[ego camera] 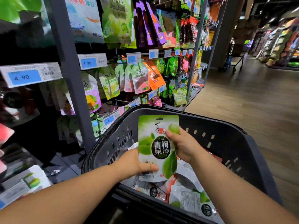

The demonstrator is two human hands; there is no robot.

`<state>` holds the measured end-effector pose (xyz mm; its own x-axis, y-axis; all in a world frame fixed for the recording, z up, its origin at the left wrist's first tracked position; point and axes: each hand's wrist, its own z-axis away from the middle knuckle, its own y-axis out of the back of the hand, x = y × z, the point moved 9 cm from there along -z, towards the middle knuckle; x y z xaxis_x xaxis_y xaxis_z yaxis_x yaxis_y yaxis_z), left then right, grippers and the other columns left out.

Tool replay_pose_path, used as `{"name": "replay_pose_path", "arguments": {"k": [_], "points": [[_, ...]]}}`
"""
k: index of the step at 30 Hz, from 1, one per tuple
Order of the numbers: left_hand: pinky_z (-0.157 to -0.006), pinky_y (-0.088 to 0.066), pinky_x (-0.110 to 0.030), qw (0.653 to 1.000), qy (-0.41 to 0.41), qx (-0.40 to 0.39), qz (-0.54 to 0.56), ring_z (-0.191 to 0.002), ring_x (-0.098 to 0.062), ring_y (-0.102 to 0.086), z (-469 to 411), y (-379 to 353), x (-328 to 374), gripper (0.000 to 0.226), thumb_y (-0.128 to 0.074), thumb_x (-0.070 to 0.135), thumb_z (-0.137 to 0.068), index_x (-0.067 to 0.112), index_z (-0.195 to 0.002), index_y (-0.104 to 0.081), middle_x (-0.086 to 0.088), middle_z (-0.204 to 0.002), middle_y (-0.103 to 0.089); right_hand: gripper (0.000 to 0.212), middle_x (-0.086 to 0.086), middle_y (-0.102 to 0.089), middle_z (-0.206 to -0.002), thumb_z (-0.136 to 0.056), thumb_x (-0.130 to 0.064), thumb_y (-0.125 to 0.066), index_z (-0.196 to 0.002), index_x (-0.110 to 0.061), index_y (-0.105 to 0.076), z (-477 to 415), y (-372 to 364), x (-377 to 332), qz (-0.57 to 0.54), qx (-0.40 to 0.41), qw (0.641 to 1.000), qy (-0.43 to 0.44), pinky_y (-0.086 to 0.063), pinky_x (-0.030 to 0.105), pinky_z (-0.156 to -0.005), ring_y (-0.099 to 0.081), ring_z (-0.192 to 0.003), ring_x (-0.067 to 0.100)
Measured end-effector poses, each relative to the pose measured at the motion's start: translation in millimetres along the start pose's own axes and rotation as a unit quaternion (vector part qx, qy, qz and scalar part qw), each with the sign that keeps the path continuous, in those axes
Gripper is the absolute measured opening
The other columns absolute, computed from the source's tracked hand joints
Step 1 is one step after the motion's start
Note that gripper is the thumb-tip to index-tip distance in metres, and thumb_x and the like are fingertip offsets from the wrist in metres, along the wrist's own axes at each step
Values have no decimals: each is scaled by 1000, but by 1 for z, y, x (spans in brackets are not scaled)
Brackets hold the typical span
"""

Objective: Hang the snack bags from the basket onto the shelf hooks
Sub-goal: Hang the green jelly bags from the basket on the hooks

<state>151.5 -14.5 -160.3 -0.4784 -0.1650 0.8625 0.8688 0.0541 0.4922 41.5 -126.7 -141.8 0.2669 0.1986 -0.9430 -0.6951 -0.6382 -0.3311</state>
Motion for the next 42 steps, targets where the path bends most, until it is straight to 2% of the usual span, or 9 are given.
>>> {"name": "replay_pose_path", "arguments": {"k": [2,6,12,20,27,32,35,38,42], "points": [[-67,-46,-8,1000,9,-24,-9,-58,10,-58,0,-3,-1,26,-88,29,-70,25,-76,-63,25,-56,-63,37,17,-70,-107,-80,-11,-73,-114,-4,-60,-2,-7,-2,5,-7,1000,7,-56,42,-87,-67,-95,29],[-100,-50,-36,1000,15,-16,20,-96,-12,-70,-3,4,-9,53,-91,43,-60,21,-104,-73,10,-97,-76,40,17,-68,-104,-78,-18,-68,-114,-2,-59,-1,-9,-2,19,-24,1000,-6,-55,43,-88,-67,-93,29],[-96,-52,-41,998,41,4,51,-97,-26,-71,-11,5,-27,68,-90,53,-44,17,-99,-77,-2,-97,-77,22,-4,-54,-70,-101,-34,-52,-88,-16,-54,14,31,33,170,-40,973,-153,-51,25,-66,-50,-63,10],[-59,-46,-15,997,44,11,60,-68,-3,-67,-8,2,-30,32,-88,21,-71,14,-100,-76,5,-86,-77,29,1,-71,-85,-90,-35,-70,-106,-11,-73,50,100,93,542,-95,769,-327,-52,23,-66,-71,-82,28],[-91,-54,-42,998,55,7,13,-98,-28,-70,-6,1,-42,82,-86,65,-41,13,-103,-74,-4,-96,-77,32,-5,-71,-104,-82,-43,-75,-109,-25,-75,51,99,110,718,-133,610,-306,-53,38,-94,-65,-96,18],[-99,-51,-47,999,52,-10,-3,-97,-20,-71,-1,-3,-40,79,-85,64,-42,17,-103,-74,1,-98,-77,30,-2,-52,-74,-81,-35,-75,-69,-20,-52,53,94,117,791,-188,505,-289,-46,33,-73,-52,-80,25],[-96,-53,-46,997,68,-1,-23,-94,-21,-72,1,-3,-40,83,-81,68,-39,14,-100,-75,-1,-95,-77,27,4,-58,-93,-84,-42,-73,-88,-20,-58,59,89,114,825,-207,443,-283,-49,36,-80,-55,-93,28],[-92,-54,-44,997,73,9,-36,-90,-23,-71,2,-1,-38,85,-80,70,-38,12,-100,-75,-5,-93,-76,48,8,-59,-121,-88,-44,-69,-125,-15,-58,65,83,112,835,-224,416,-282,-49,38,-88,-57,-113,29],[-93,-54,-42,996,78,19,-31,-93,-22,-71,2,1,-38,87,-81,69,-36,12,-102,-74,-6,-97,-76,41,5,-57,-102,-82,-35,-75,-114,-14,-61,63,92,120,804,-203,470,-302,-51,36,-84,-57,-94,26]]}}
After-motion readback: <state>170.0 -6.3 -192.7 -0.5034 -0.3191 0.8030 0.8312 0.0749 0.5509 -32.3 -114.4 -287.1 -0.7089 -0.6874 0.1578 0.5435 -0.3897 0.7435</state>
